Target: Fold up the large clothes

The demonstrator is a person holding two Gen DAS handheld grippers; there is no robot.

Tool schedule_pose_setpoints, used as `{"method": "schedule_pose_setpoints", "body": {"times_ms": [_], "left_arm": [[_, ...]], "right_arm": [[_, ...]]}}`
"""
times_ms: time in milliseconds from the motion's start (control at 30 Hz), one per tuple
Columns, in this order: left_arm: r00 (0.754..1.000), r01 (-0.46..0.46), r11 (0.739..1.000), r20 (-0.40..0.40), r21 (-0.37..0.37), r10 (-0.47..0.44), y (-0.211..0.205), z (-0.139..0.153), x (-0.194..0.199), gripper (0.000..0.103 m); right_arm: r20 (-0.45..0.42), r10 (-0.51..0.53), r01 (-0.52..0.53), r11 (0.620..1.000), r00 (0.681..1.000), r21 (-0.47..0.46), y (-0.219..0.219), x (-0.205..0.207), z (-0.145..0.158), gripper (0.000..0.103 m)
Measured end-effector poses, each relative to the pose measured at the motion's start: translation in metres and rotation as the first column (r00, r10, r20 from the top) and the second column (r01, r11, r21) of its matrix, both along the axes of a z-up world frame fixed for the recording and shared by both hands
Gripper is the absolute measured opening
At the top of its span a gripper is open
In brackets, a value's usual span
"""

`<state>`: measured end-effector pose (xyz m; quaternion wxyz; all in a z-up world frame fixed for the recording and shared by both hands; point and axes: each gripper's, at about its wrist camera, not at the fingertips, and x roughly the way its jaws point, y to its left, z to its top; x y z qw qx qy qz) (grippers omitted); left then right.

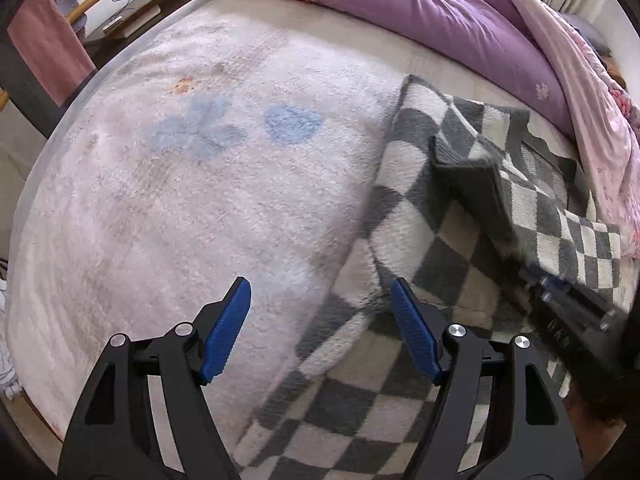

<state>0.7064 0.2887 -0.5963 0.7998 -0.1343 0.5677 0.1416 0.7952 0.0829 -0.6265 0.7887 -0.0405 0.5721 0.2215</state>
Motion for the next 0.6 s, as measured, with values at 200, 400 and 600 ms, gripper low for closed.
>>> {"method": "schedule_pose_setpoints", "body": {"times_ms": [200,400,600], "left_arm": [[1.000,-0.025,0.998,0.011,-0.056,0.026,0.002,-0.003,0.009,0.073],[0.998,0.039,0.997,0.053,-0.063,-0.036,-0.032,0.007,0.039,0.073],[0.986,0.160,0.986,0.055,-0.054,-0.157,-0.078,-0.006,0.083,0.073]], "right_arm": [[-0.025,0.044,-0.040,0.988,0.999,0.152,-0.028,-0.015,0.030,0.051],[-0.022,-0.077,0.080,0.965,0.997,0.251,-0.106,-0.021,0.050,0.038],[-0.062,-0.391,0.396,0.907,0.918,0.142,-0.231,0.008,0.023,0.013]]}}
